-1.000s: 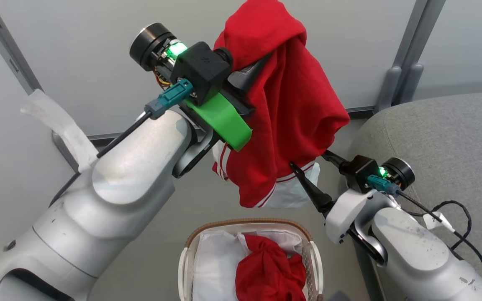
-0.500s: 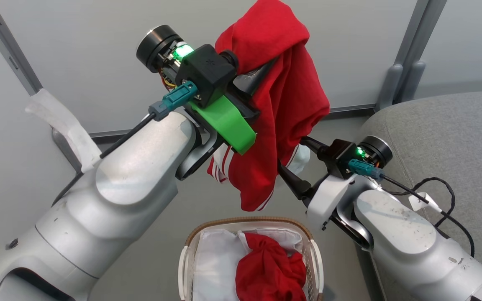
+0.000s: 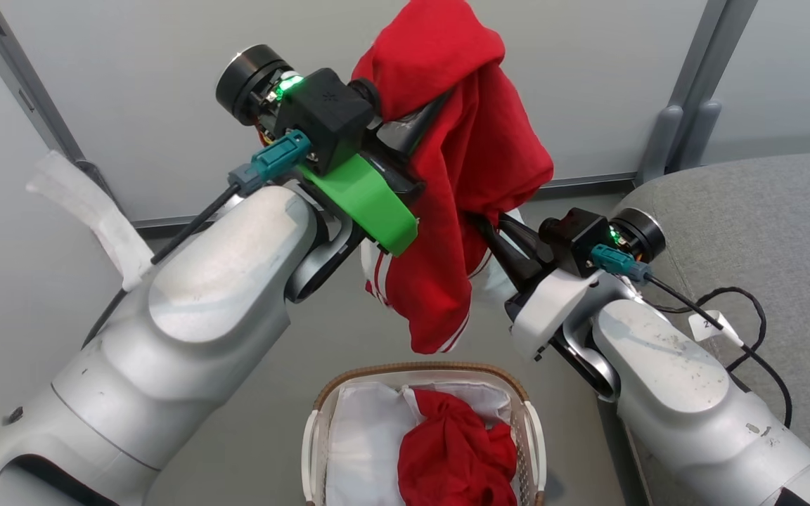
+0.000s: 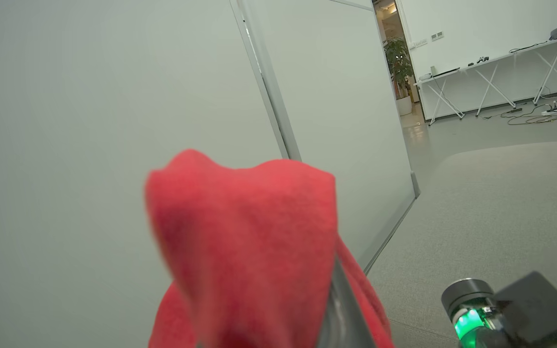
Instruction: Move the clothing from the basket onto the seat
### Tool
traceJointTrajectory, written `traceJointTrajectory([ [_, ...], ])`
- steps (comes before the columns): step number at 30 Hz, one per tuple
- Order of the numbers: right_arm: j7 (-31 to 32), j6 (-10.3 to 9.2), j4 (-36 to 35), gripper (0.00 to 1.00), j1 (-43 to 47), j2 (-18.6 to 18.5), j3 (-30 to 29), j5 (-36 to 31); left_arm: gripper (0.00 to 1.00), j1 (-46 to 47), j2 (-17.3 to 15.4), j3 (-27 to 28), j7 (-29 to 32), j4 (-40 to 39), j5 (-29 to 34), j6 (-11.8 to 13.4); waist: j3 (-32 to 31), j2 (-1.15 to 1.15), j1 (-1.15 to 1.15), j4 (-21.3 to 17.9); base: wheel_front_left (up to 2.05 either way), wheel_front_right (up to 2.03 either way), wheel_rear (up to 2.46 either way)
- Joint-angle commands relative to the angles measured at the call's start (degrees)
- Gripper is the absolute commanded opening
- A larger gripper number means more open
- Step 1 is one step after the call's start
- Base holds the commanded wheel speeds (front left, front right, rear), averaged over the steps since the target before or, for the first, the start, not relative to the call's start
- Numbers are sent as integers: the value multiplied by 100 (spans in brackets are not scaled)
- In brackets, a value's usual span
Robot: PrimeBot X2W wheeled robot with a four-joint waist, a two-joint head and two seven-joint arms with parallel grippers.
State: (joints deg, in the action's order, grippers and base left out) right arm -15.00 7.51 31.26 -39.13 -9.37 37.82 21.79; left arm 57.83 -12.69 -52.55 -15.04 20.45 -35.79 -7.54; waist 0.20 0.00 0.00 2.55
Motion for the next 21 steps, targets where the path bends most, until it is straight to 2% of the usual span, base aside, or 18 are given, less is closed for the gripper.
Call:
traceJointTrajectory([
  [1,-28,-4,-15,0,104,-11,-56,-59,0,-132,-40,30,-19,41,-77,11,-3,0,0,-8,0,0,0],
  [7,-29,-4,-79,0,209,7,-340,-186,1,-415,-86,178,-19,260,-141,27,-12,0,0,-60,0,0,0],
  [8,-29,-4,-90,0,231,7,-425,-212,15,-493,-93,205,-19,314,-160,32,-13,0,0,-71,0,0,0],
  [9,-29,-4,-95,0,246,7,-494,-241,22,-569,-88,230,-19,355,-176,36,-14,0,0,-79,0,0,0],
  [10,-28,-4,-104,0,258,13,-583,-282,36,-677,-76,265,-19,411,-211,40,-15,0,0,-88,0,0,0],
  [11,-29,-4,-118,0,269,20,-662,-320,55,-767,-63,309,-19,452,-223,47,-15,0,0,-97,0,0,0],
  [12,-29,-4,-132,0,293,26,-762,-369,91,-890,-37,370,-19,505,-253,56,-16,0,0,-105,0,0,0],
  [13,-28,-4,-140,0,316,23,-847,-409,100,-999,-17,397,-19,547,-264,58,-17,0,0,-111,0,0,0],
  [21,-29,-4,-193,0,466,-77,-1503,-709,100,-1846,132,663,-14,978,-97,84,-16,0,0,-150,0,0,0],
])
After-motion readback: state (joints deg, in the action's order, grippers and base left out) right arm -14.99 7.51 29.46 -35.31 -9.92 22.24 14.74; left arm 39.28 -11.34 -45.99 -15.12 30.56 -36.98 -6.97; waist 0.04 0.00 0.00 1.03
